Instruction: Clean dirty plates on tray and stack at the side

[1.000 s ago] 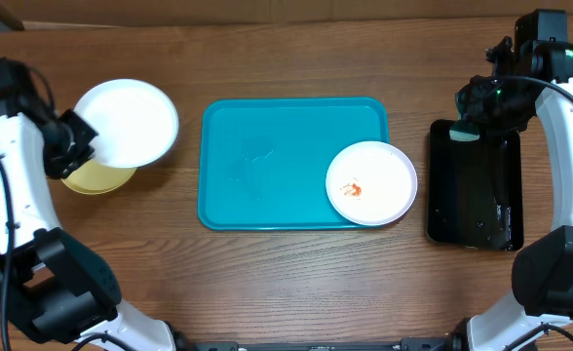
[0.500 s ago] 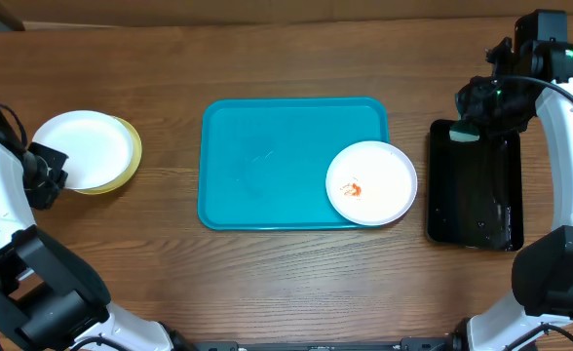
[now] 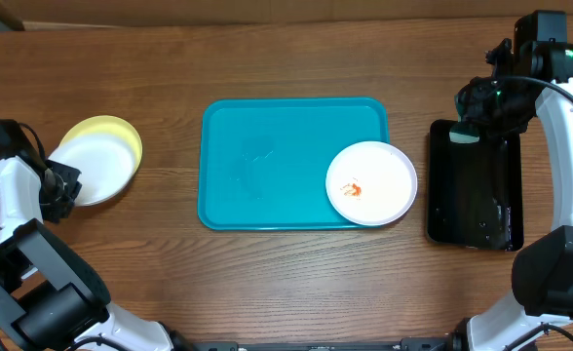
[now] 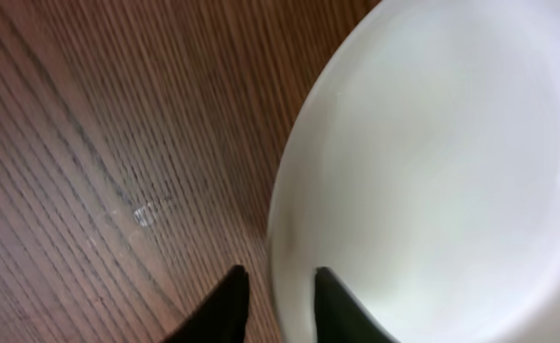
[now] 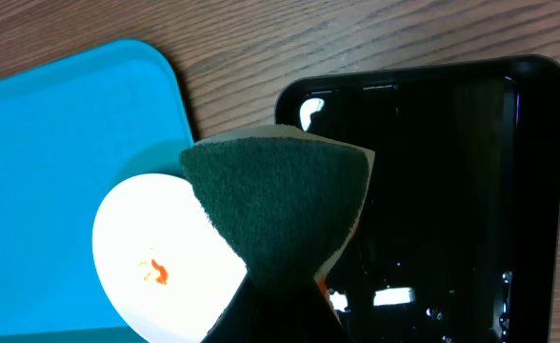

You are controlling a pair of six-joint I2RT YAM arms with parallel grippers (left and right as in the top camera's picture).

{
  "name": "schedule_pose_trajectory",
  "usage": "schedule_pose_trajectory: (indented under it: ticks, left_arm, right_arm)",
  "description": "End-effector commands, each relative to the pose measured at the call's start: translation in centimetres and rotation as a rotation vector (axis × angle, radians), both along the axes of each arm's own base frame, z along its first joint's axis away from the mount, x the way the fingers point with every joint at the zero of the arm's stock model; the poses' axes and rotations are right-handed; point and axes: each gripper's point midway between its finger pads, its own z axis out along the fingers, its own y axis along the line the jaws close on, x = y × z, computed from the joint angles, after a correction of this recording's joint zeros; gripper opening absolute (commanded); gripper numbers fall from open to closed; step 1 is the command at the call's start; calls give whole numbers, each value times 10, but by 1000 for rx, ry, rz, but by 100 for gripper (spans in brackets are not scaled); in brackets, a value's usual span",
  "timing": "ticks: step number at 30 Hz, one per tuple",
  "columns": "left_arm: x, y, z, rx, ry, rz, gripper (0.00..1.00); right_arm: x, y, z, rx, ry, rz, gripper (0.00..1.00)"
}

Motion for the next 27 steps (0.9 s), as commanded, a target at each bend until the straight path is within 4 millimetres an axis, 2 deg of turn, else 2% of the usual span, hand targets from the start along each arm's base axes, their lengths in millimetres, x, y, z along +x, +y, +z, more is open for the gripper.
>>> schedule_pose_trajectory:
  ticks: [1, 10, 19, 20, 21, 22, 23, 27]
  left_arm:
    - [2, 2, 4, 15, -17, 5, 31]
    - [37, -16, 9, -81, -182, -132, 32]
    - [46, -18, 12, -52, -197, -213, 32]
    - [47, -20, 12, -50, -196, -226, 31]
    - [49, -22, 12, -52, -197, -239, 25]
    - [51, -25, 12, -53, -197, -253, 11]
    - [52, -29, 12, -53, -194, -266, 7]
    - [62, -44, 11, -13, -165, -356, 4]
  right_arm:
    - [-2, 0, 0, -9, -1, 8, 4]
    - [-3, 0, 0, -9, 3, 8, 4]
    - [-3, 0, 0, -8, 5, 8, 4]
    - [-3, 0, 0, -8, 6, 8, 4]
    - [-3, 0, 0, -8, 7, 8, 4]
    - [-3, 0, 0, -8, 7, 8, 4]
    - [-4, 0, 0, -8, 7, 8, 4]
    - [-4, 0, 0, -7, 11, 8, 4]
